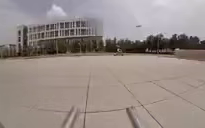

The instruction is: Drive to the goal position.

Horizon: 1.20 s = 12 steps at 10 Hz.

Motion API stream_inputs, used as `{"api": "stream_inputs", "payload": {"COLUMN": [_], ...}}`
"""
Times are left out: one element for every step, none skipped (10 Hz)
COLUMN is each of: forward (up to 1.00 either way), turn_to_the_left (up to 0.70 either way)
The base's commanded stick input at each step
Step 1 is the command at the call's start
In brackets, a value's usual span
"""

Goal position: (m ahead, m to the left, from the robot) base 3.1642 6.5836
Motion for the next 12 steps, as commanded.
{"api": "stream_inputs", "payload": {"forward": [0.00,0.00,0.00,0.00,0.00,0.00,0.00,0.00,0.00,0.00,0.00,0.00], "turn_to_the_left": [0.70,0.70,0.70,0.70,0.70,0.70,0.70,0.70,0.70,0.70,0.70,0.70]}}
